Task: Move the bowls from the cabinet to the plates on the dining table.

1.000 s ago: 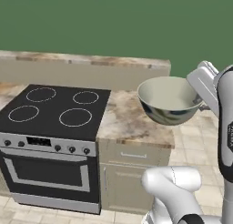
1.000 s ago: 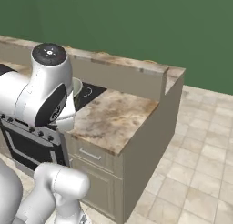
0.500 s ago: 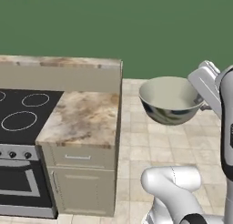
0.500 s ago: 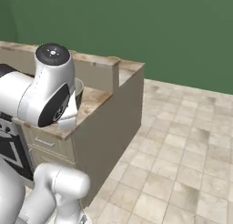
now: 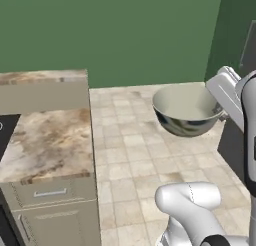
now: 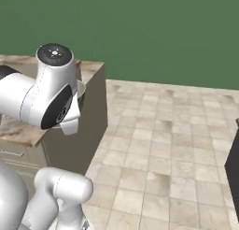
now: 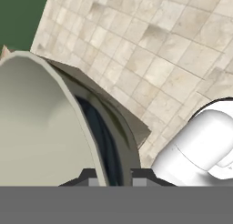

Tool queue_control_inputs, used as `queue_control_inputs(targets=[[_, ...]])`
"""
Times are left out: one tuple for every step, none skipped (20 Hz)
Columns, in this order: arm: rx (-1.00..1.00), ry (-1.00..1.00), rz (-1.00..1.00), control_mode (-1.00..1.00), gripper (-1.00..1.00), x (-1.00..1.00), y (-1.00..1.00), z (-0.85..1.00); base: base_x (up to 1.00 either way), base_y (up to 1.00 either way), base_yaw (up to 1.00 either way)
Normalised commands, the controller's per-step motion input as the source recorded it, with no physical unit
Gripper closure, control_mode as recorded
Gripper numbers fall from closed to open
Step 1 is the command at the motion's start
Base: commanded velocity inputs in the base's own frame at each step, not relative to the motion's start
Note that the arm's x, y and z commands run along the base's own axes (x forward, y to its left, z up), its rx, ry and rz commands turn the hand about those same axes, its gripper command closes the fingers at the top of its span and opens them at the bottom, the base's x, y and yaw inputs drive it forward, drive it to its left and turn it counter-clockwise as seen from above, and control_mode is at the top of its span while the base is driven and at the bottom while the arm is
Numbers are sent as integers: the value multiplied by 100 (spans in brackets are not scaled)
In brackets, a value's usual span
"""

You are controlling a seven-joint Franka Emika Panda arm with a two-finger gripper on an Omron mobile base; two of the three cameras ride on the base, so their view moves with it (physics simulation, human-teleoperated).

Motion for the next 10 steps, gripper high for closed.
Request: queue_control_inputs(targets=[[0,0,0,100,100,0,0,0,-7,7,-37],[0,0,0,100,100,0,0,0,0,29,-29],[0,0,0,100,100,0,0,0,0,39,-23],[0,0,0,100,100,0,0,0,0,55,-16],[0,0,0,100,100,0,0,0,0,49,-14],[0,0,0,100,100,0,0,0,0,44,-13],[0,0,0,100,100,0,0,0,0,48,-12],[0,0,0,100,100,0,0,0,0,46,-12],[0,0,0,100,100,0,0,0,24,37,-9],[0,0,0,100,100,0,0,0,64,18,-9]])
